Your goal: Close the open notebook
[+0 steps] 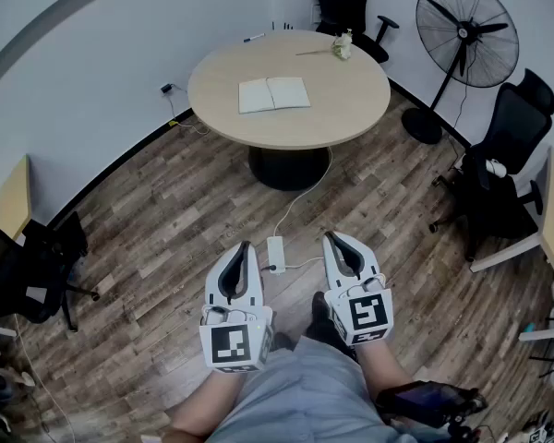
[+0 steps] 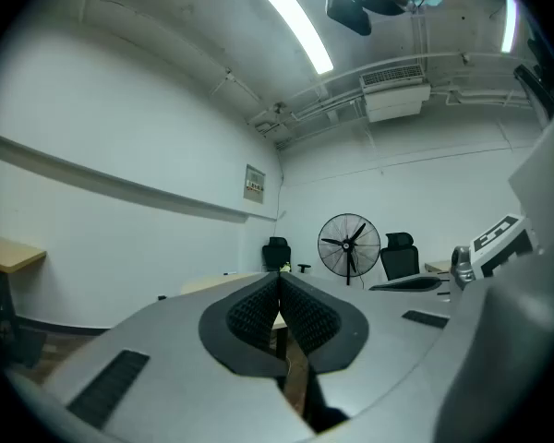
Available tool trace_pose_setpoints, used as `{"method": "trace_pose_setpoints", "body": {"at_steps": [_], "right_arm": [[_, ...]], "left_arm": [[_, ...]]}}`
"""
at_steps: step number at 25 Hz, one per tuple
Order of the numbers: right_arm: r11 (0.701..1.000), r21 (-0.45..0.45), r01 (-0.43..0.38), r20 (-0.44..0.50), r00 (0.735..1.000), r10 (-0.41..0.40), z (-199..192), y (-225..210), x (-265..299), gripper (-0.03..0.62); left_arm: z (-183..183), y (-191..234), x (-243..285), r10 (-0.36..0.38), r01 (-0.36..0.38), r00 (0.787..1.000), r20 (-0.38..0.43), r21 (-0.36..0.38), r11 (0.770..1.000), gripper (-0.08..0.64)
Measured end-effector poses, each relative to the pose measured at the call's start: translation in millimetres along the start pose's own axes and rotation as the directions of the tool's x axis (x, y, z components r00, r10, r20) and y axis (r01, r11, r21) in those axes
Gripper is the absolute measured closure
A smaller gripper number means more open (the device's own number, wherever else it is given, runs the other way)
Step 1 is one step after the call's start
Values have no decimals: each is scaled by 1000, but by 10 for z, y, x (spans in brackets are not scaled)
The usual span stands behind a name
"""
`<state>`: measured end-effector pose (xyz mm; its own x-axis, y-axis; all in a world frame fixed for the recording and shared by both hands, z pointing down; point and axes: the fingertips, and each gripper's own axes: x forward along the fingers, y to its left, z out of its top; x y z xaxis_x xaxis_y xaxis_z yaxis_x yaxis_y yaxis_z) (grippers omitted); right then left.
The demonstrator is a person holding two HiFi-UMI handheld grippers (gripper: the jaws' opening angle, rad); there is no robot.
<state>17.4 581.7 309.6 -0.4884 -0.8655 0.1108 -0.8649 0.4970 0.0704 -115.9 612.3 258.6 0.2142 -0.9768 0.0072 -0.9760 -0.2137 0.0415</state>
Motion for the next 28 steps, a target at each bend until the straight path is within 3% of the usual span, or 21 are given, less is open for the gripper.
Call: {"method": "trace_pose_setpoints", "body": {"at_steps": [9,18,28], "right_arm": [[1000,-1,-4,1,1000,4,-18,-43,34,545],[998,69,14,-37,999,-11,-225,-302,155,541],[994,105,2,-64,998,5,-358,-1099,627,541]], "left_arm": [[-33,-12,54,1,-1,1000,-10,-1,1000,540],[-207,-106,323,-6,7,998,-68,4,1000,540],[-330,-409,1204,-2,4,993,-114,21,1000,540]]}}
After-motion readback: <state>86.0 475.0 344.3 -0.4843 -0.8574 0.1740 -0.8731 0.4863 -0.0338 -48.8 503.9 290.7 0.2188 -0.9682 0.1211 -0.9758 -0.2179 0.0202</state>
